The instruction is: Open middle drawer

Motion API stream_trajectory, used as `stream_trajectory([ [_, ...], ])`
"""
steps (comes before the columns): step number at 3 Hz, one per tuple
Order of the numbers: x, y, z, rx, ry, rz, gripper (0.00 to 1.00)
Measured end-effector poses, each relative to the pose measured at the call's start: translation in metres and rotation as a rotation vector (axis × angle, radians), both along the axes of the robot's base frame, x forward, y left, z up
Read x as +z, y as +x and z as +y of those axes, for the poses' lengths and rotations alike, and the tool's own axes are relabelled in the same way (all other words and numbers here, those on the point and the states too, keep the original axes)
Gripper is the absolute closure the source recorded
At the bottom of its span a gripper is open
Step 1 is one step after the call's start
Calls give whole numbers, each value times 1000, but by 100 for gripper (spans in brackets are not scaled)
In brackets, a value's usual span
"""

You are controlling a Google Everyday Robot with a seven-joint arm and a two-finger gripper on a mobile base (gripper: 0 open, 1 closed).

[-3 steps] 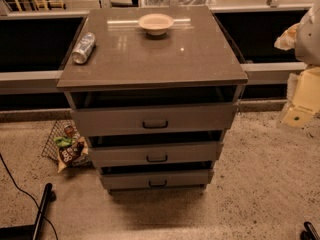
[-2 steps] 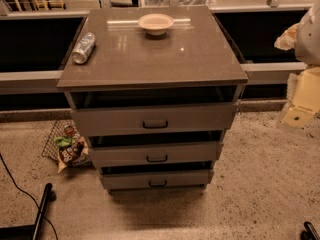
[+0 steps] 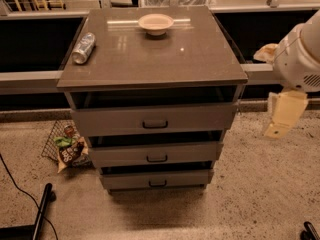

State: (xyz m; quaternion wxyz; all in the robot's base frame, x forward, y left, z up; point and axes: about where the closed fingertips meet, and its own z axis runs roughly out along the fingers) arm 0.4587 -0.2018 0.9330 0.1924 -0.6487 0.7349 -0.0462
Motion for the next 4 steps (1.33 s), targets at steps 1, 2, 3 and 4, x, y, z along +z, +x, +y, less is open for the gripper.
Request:
stream_trajectory([
  [1, -33, 17, 17, 96, 71, 4, 0],
  [2, -66, 36, 36, 169, 150, 33, 0],
  [3, -102, 56, 57, 215, 222, 78, 0],
  [4, -103, 56, 57, 215, 222, 78, 0],
])
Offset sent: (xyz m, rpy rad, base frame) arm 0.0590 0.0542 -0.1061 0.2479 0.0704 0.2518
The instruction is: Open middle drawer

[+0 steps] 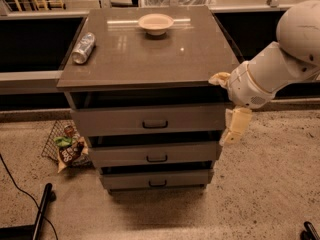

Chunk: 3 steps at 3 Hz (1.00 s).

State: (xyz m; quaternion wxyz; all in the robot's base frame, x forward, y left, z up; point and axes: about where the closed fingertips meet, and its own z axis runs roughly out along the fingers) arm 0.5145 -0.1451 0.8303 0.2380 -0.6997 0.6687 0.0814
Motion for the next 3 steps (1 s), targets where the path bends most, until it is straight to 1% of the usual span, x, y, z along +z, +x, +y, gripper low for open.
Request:
stream_trajectory([
  [1, -39, 12, -1, 11, -67, 11, 0],
  [2, -81, 26, -3, 21, -111, 23, 0],
  [3, -112, 44, -6, 25, -160, 25, 0],
])
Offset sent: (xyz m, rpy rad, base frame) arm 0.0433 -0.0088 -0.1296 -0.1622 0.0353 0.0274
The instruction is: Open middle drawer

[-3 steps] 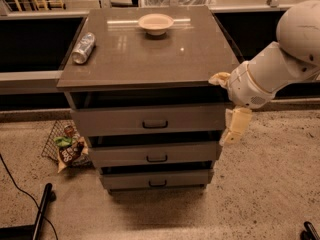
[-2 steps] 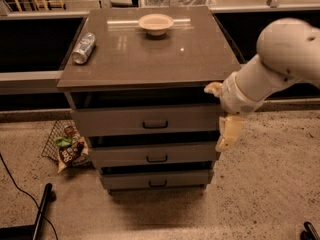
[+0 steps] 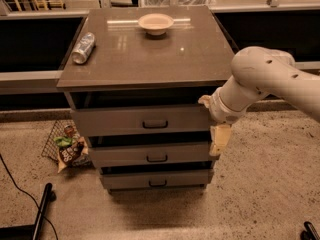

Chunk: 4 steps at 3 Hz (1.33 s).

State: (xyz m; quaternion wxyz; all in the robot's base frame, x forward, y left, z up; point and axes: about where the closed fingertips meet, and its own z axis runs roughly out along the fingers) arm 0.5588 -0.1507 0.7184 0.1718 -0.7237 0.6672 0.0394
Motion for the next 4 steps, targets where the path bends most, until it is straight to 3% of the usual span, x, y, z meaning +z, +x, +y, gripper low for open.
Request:
stream_trajectory([
  [2, -25, 49, -6, 28, -57, -42, 0],
  [4, -66, 87, 13, 107, -70, 6, 0],
])
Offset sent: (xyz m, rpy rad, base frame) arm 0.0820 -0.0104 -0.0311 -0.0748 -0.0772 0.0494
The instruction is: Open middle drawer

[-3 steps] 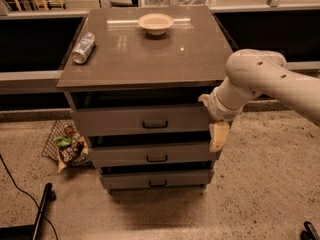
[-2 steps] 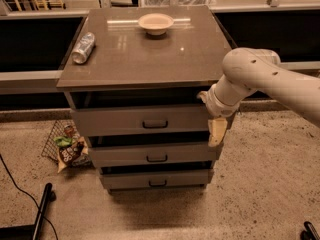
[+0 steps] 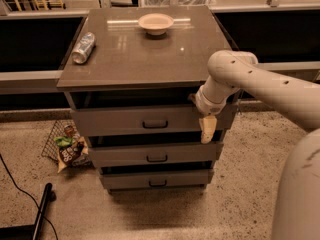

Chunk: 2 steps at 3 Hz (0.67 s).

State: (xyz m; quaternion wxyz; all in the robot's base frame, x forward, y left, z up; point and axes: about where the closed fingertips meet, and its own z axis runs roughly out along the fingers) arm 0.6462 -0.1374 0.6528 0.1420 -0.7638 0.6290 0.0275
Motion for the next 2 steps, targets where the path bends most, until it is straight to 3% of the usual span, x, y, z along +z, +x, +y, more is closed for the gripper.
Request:
stream_trajectory([
  [1, -14, 5, 10, 22, 8, 27, 0],
  [2, -17, 1, 19, 46, 16, 42, 19],
])
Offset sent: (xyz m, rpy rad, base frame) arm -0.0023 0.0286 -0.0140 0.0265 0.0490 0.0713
